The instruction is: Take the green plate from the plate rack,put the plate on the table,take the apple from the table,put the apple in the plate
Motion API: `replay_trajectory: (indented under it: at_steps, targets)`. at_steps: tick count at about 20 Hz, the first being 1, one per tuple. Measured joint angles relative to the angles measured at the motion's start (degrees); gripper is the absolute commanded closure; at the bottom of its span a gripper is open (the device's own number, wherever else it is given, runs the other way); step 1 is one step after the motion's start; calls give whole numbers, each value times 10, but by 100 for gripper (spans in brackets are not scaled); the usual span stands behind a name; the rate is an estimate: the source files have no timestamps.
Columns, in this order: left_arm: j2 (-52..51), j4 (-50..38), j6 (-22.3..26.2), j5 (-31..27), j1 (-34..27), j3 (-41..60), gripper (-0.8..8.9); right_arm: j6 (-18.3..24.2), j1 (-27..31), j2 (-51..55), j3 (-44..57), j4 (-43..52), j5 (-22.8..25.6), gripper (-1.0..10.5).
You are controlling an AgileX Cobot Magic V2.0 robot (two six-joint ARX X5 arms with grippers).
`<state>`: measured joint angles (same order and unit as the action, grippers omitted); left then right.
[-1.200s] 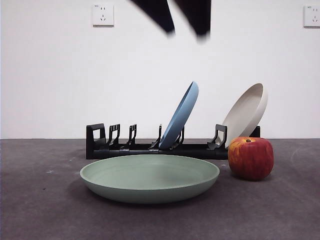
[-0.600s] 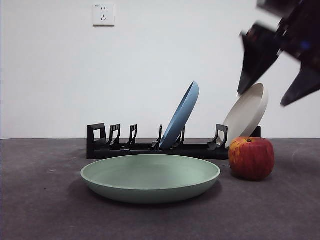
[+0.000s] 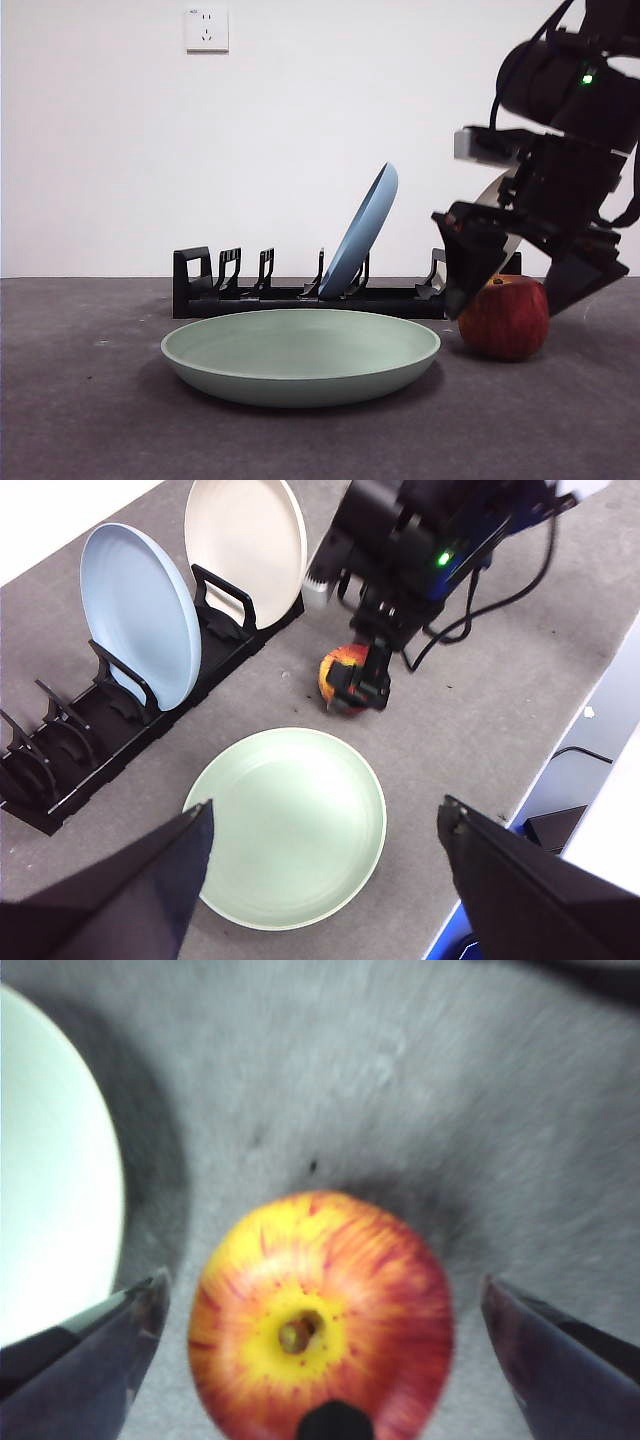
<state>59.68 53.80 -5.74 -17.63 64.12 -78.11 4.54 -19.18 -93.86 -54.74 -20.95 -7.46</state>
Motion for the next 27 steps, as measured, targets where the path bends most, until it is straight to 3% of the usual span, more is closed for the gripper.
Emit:
replay_trajectory:
  at_steps: [1, 7, 11, 16, 20, 27]
  targets:
    - [0, 0, -1, 0, 0, 0, 436, 0, 0, -5, 0, 2, 0, 237]
    - [0, 0, -3, -2, 0, 0, 436, 0, -3, -7, 0, 8, 0, 743]
    - [0, 0, -3, -2, 0, 0, 436, 0, -3, -7, 0, -4, 0, 963]
    - [0, 0, -3, -2, 0, 0, 436, 0, -3, 5, 0, -13, 0, 963]
    - [0, 0, -3, -2, 0, 0, 436, -5, -23, 84, 0, -10, 0, 963]
    - [0, 0, -3, -2, 0, 0, 436, -47, -153, 103, 0, 68, 3, 964]
